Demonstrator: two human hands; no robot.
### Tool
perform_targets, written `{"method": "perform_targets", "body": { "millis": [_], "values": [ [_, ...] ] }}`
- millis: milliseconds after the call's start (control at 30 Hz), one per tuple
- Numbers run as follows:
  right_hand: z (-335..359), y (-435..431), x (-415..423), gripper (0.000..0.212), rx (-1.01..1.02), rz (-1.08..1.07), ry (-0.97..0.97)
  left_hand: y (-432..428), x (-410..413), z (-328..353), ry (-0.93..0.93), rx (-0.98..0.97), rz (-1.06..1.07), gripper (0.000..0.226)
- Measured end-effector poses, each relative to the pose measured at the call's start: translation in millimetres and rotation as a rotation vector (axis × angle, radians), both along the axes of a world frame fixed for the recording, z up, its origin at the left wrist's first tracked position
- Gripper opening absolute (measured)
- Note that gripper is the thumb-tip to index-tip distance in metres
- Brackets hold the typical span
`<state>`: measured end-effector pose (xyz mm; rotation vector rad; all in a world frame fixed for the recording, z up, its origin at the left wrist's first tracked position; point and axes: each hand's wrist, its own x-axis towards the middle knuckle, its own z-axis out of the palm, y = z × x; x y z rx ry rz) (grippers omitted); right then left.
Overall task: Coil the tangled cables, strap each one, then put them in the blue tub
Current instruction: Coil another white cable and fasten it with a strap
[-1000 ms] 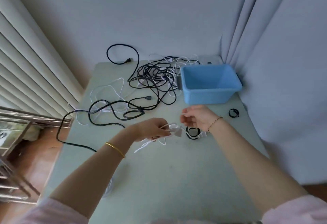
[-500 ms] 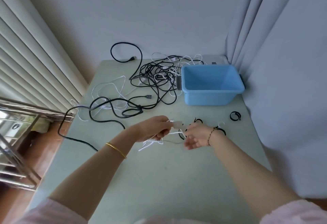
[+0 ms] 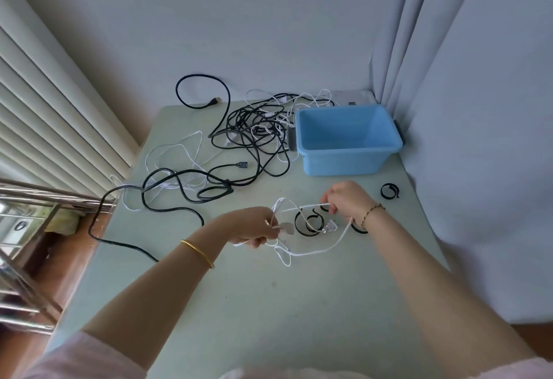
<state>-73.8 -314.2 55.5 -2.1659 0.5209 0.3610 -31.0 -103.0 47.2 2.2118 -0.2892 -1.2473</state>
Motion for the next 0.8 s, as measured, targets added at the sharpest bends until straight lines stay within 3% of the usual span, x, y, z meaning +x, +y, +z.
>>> {"method": "perform_targets", "body": {
  "millis": [100, 200, 267, 333, 367, 433, 533, 667, 800],
  "values": [
    [-22.8, -9.6, 2.5, 0.024, -0.155, 0.1, 0.145, -4.2, 6.2, 7.4, -0.218, 0.099, 0.004, 0.014],
    [-31.1, -11.5, -1.7, 0.018, -0.423, 0.334, 0.302, -5.4, 10.0, 20.7, -0.311, 0.182, -0.106, 0.023],
    [-29.2, -6.4, -6.0, 0.027, -0.553, 0.409, 0.296, -6.2, 8.8, 30.4, -0.298, 0.135, -0.116, 0.017],
    [-21.7, 0.3, -7.9, 0.024, -0.573, 0.348, 0.134, -7.6, 6.5, 41.8, -0.231, -0.024, -0.037, 0.008],
    [-14.6, 4.0, -7.5, 0.02, -0.501, 0.275, 0.021, -8.4, 6.0, 48.5, -0.188, -0.124, 0.025, 0.007],
    [2.6, 13.2, -5.5, 0.017, -0.132, 0.12, -0.169, -8.7, 7.3, 61.5, -0.088, -0.307, 0.167, 0.007],
    [31.9, 24.5, -5.0, 0.014, 0.319, -0.037, -0.267, -7.0, 11.5, 77.9, 0.05, -0.482, 0.341, 0.013],
    [48.4, 28.1, -7.2, 0.008, 0.514, -0.125, -0.319, -9.0, 10.5, 83.0, 0.199, -0.749, 0.543, 0.027],
    [47.8, 36.6, -9.0, 0.022, 0.678, 0.127, -0.271, -19.1, 5.8, 83.0, 0.327, -1.025, 0.709, 0.026]
  ]
}}
